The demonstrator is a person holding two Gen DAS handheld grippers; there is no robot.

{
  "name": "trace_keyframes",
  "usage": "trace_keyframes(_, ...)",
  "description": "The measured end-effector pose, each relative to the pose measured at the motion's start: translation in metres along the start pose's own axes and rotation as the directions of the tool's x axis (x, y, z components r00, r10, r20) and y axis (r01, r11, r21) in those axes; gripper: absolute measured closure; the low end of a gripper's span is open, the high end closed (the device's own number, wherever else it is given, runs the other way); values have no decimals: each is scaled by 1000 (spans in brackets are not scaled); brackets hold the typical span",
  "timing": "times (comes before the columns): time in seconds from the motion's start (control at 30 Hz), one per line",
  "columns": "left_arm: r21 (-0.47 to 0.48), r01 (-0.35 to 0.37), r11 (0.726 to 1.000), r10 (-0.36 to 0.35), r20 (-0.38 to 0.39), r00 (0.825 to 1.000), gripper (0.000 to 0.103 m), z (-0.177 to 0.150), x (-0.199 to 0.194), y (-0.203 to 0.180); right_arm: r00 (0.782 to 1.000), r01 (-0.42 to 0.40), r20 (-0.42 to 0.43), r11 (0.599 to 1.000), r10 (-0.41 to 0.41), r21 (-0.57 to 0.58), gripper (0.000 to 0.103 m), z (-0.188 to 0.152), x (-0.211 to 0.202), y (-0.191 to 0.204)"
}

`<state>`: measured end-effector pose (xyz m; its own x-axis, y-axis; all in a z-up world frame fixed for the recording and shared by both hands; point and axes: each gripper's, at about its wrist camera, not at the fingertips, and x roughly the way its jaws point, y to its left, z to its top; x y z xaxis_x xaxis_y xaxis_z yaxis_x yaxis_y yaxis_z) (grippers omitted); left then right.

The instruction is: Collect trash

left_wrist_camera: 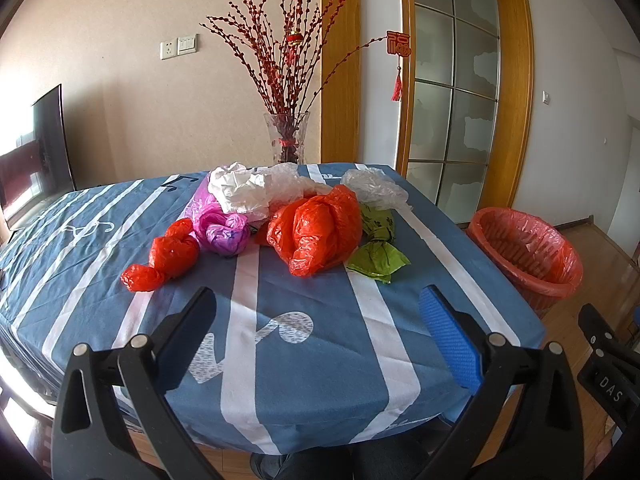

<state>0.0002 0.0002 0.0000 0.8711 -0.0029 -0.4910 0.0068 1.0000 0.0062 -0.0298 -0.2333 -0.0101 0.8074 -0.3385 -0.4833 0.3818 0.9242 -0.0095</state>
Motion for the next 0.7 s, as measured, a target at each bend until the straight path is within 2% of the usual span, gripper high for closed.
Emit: trace_keyframes(0.7, 0, 0, 1000, 0, -3, 1000, 4, 0, 0, 0, 1000, -1, -3, 1000, 1, 3, 2, -1, 1, -1)
